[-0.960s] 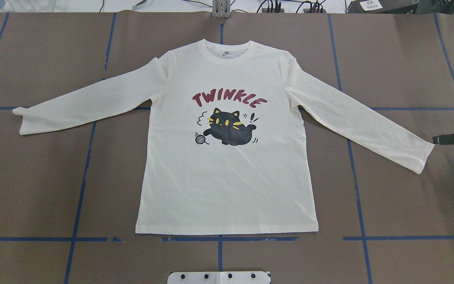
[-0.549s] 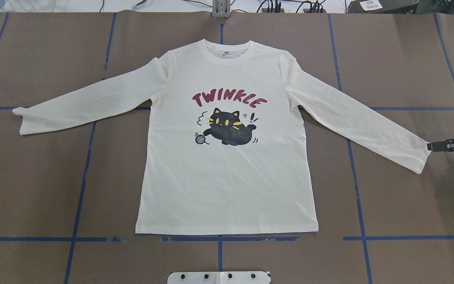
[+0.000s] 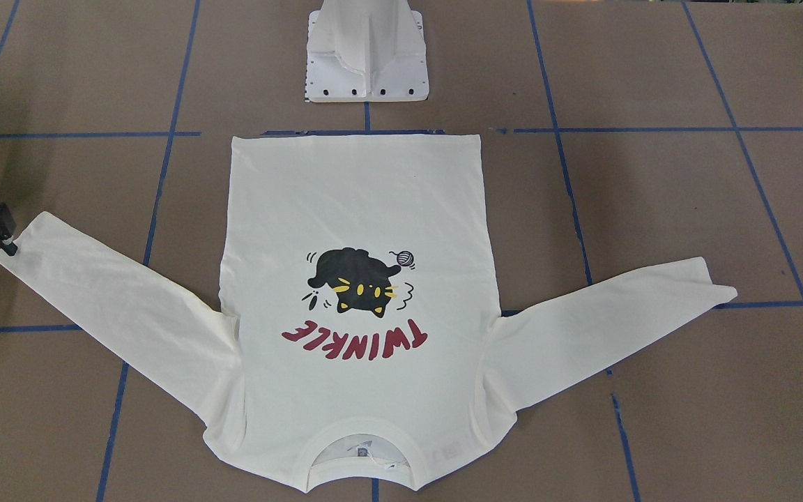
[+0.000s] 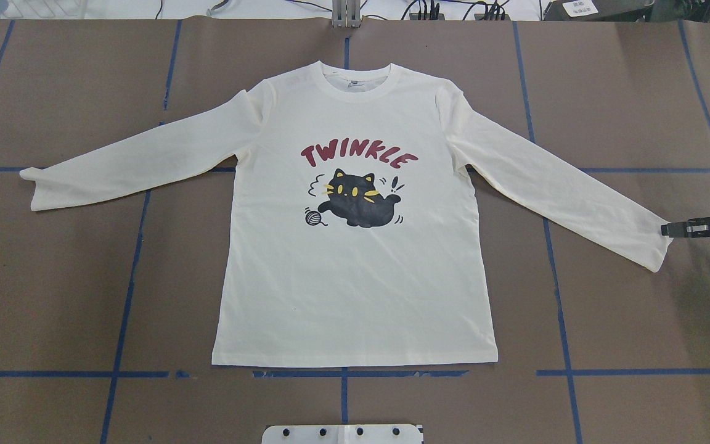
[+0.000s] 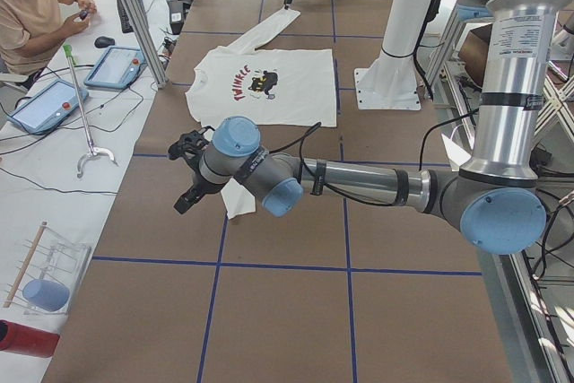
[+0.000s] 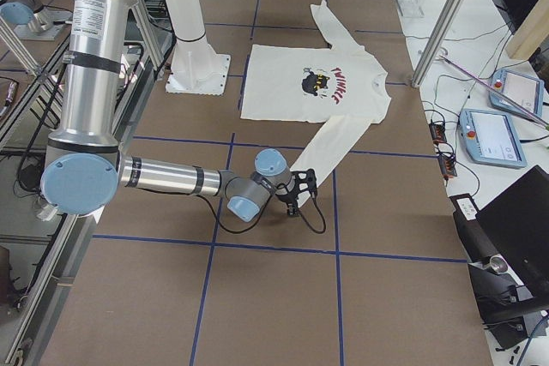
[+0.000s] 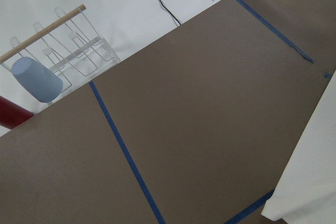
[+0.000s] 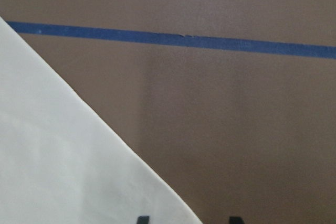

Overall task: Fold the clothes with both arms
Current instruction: 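Grasp the sleeve cuff nearest the right gripper and lift it, then carry the sleeve with the right gripper across the shirt body, then release the sleeve and raise the right gripper away from the shirt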

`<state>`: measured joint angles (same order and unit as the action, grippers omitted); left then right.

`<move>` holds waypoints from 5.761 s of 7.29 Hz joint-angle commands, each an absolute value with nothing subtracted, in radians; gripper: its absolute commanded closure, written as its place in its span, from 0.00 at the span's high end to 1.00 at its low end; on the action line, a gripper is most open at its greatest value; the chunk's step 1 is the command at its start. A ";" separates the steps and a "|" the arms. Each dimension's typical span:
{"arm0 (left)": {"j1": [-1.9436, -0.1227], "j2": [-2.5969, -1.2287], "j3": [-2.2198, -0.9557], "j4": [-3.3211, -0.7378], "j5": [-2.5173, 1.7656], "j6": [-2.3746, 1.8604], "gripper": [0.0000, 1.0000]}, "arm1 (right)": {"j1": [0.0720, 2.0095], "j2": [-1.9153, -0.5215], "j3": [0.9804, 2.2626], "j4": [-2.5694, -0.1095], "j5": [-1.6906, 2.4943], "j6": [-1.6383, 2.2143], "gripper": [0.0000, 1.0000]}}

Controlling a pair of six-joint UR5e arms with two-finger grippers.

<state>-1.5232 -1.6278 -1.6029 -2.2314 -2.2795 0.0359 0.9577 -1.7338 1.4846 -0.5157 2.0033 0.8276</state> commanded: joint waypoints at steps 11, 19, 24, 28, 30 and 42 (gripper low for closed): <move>-1.525 -1.620 -1.605 -2.240 -2.279 0.037 1.00 | 0.950 -1.146 1.997 -1.696 1.948 0.862 0.00; -1.525 -1.621 -1.594 -2.238 -2.279 0.026 1.00 | 0.536 -0.348 1.027 -1.434 1.386 1.388 0.00; -1.525 -1.623 -1.597 -2.238 -2.279 0.025 1.00 | 0.520 -0.201 0.862 -1.399 1.391 1.542 0.99; -1.409 -1.655 -1.605 -2.447 -2.276 -0.193 1.00 | 0.710 -0.324 1.014 -1.480 1.708 1.376 1.00; -1.177 -1.660 -1.589 -2.517 -2.219 -0.357 1.00 | 0.826 -0.548 1.239 -1.543 1.846 1.149 1.00; -1.154 -1.750 -1.174 -2.629 -2.149 -0.141 0.68 | 1.075 -1.057 1.704 -1.540 2.103 0.719 1.00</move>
<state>-1.1518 -1.7491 -1.2003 -2.6036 -2.1468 -0.1408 1.0749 -1.0526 1.7027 -1.5407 2.1031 0.7195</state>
